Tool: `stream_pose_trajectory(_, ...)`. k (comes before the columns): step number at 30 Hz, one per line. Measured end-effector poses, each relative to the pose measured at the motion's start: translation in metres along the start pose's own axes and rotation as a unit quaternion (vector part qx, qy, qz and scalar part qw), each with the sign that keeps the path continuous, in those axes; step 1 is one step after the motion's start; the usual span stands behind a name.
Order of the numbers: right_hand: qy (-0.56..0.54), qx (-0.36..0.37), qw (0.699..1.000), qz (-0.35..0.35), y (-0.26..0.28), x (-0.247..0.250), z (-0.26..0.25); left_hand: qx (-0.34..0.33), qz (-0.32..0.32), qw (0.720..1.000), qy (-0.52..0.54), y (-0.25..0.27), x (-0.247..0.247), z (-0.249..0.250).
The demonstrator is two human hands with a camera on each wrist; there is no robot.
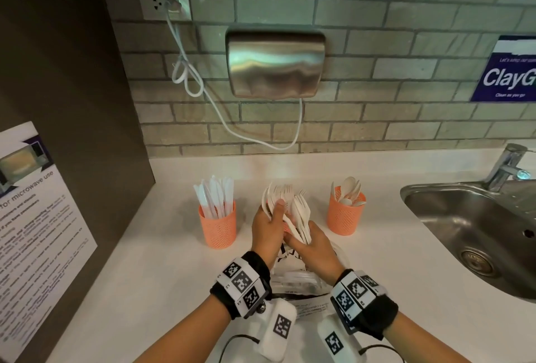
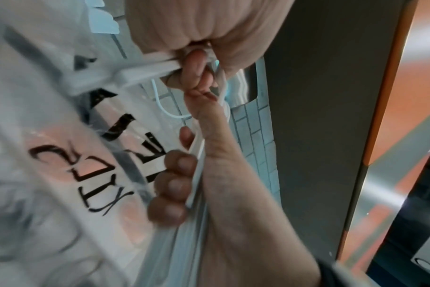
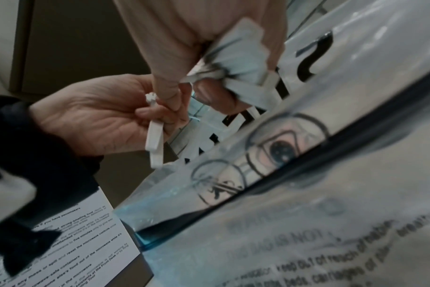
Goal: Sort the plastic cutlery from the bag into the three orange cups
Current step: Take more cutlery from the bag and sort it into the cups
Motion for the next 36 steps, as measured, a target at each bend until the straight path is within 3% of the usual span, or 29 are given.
stream_pose_trajectory(4, -0.015, -0.021, 0.999, -0.035, 0.009, -0.004, -0.004, 0.034, 0.055, 0.997, 0.047, -0.011, 0.022, 0.014)
stream_pose_trajectory(8, -0.104, -0.110, 0.985, -0.079, 0.016, -0.005, 0.006, 0.040, 0.079, 0.996, 0.027, -0.021, 0.043, 0.020)
stream_pose_trajectory(14, -0.343, -0.251, 0.890, -0.164, 0.028, -0.022, 0.000, 0.076, -0.119, 0.990, 0.016, -0.008, 0.010, 0.007)
stream_pose_trajectory(20, -0.430, -0.272, 0.818, -0.269, 0.035, -0.038, -0.013, 0.095, -0.222, 0.970, 0.028, 0.012, -0.013, 0.005)
stream_pose_trajectory(22, -0.413, -0.266, 0.829, -0.266, 0.035, -0.036, -0.014, 0.099, -0.239, 0.965, 0.035, 0.014, -0.016, 0.005)
stream_pose_trajectory(26, -0.288, -0.236, 0.905, -0.204, 0.030, -0.024, -0.012, 0.063, -0.222, 0.973, -0.004, 0.012, -0.012, 0.007)
stream_pose_trajectory(28, -0.245, -0.216, 0.929, -0.177, 0.028, -0.018, -0.011, 0.038, -0.195, 0.980, -0.017, 0.013, -0.009, 0.012)
stream_pose_trajectory(32, -0.145, -0.199, 0.957, -0.153, 0.028, -0.013, -0.007, -0.010, -0.114, 0.992, -0.052, 0.001, 0.003, 0.015)
stream_pose_trajectory(36, -0.108, -0.210, 0.960, -0.150, 0.031, -0.013, 0.001, -0.037, -0.056, 0.995, -0.080, -0.010, 0.015, 0.011)
Point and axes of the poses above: each hand's wrist, its own y-axis away from the middle knuckle, its own x-axis out of the back of the hand, z = x × y, the point moved 9 cm from there along -y, towards the middle knuckle, and after that the axes turned 8 degrees about -y, right-handed, at the moved point
